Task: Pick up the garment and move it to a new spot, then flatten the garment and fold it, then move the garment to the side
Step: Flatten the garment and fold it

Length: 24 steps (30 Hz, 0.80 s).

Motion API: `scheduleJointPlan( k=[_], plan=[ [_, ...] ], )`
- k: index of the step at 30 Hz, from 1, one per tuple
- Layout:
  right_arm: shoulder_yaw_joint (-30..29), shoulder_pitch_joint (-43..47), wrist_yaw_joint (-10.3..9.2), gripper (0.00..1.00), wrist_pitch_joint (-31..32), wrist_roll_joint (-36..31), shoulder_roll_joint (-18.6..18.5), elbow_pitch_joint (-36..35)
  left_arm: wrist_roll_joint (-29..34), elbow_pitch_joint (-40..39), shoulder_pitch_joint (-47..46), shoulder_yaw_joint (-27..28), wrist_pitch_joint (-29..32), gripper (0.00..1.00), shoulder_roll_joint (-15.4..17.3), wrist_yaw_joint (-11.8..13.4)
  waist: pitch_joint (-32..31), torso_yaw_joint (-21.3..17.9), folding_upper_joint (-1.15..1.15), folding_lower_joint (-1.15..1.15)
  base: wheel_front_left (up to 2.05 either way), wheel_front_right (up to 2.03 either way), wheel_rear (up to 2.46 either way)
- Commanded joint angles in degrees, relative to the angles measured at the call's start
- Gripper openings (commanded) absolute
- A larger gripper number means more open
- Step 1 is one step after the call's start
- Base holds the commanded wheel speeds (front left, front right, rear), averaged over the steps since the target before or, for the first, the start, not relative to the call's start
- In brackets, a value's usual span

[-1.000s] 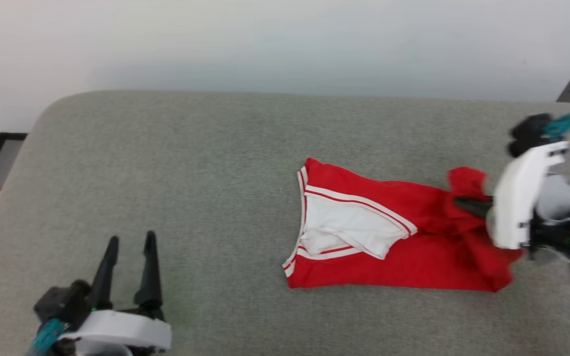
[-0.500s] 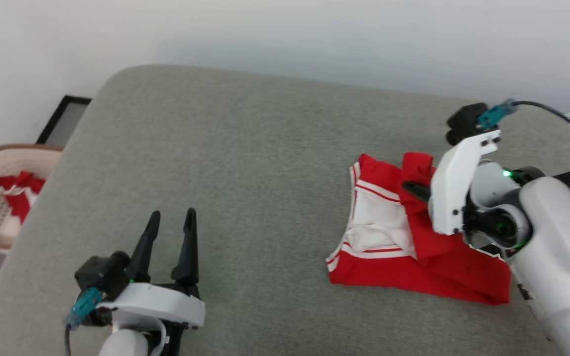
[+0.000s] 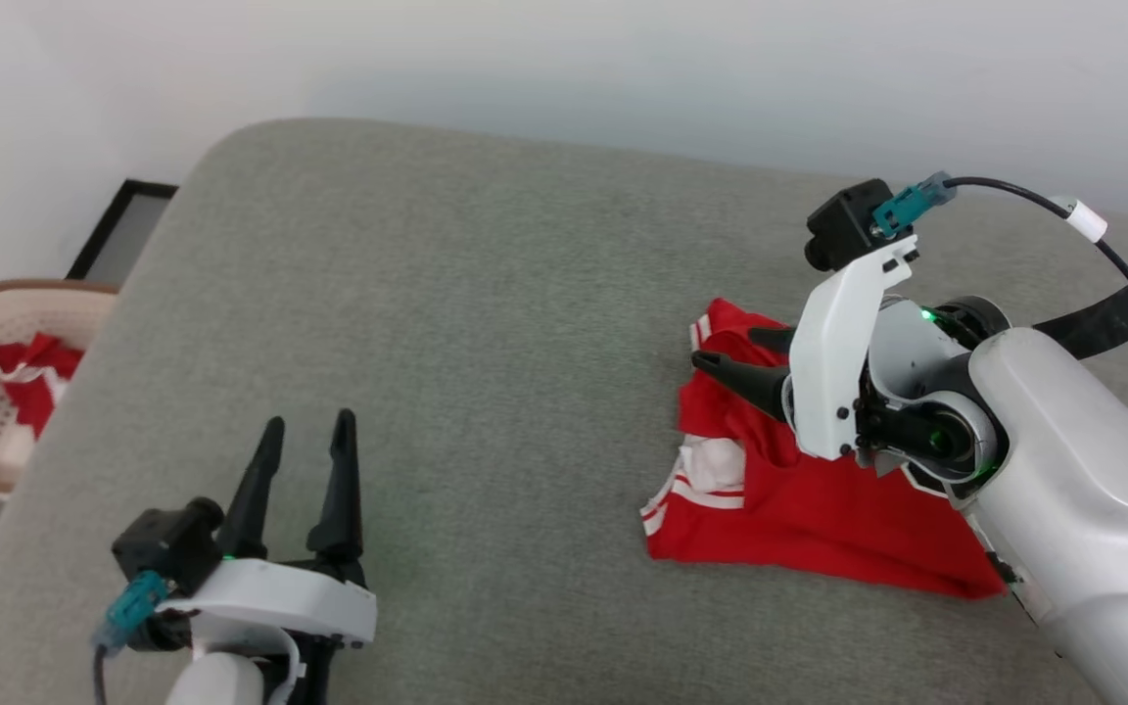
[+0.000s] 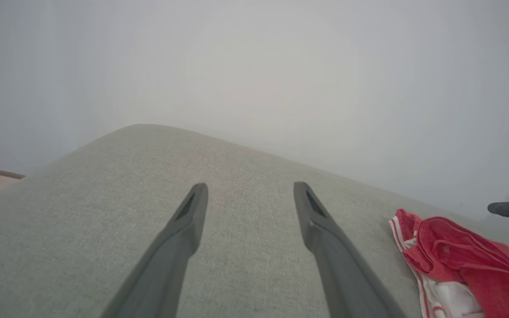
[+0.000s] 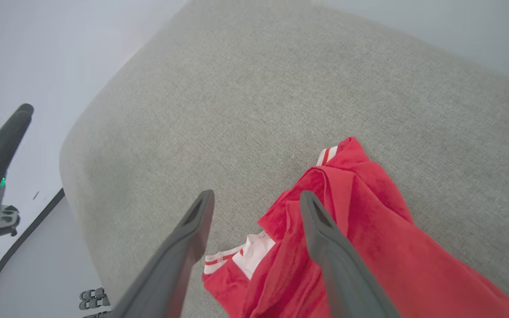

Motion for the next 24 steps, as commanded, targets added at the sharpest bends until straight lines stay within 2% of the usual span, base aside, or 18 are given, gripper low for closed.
scheduleJointPlan(
  k=[1,12,24],
  plan=[
    [0.65,-0.59,-0.05,1.0,-0.97,1.2,-0.77,-1.46,0.34,-0.31,0.6,0.25,-0.03,1.0,0.7,-0.18,-0.71,-2.26,0.0,0.0,0.0,0.0,0.0],
    [0.32,3.26,-0.05,1.0,-8.95,4.6,-6.77,-10.06,1.0,-2.15,1.72,1.18,-0.03,1.0,2.81,-0.16,-2.65,-10.54,0.0,0.0,0.0,0.0,0.0],
    [-2.32,11.94,-0.05,1.0,-25.04,4.3,-15.22,-14.61,2.01,-2.96,5.09,2.88,-0.01,1.0,5.99,-0.16,-5.26,-18.53,0.0,0.0,0.0,0.0,0.0]
  ],
)
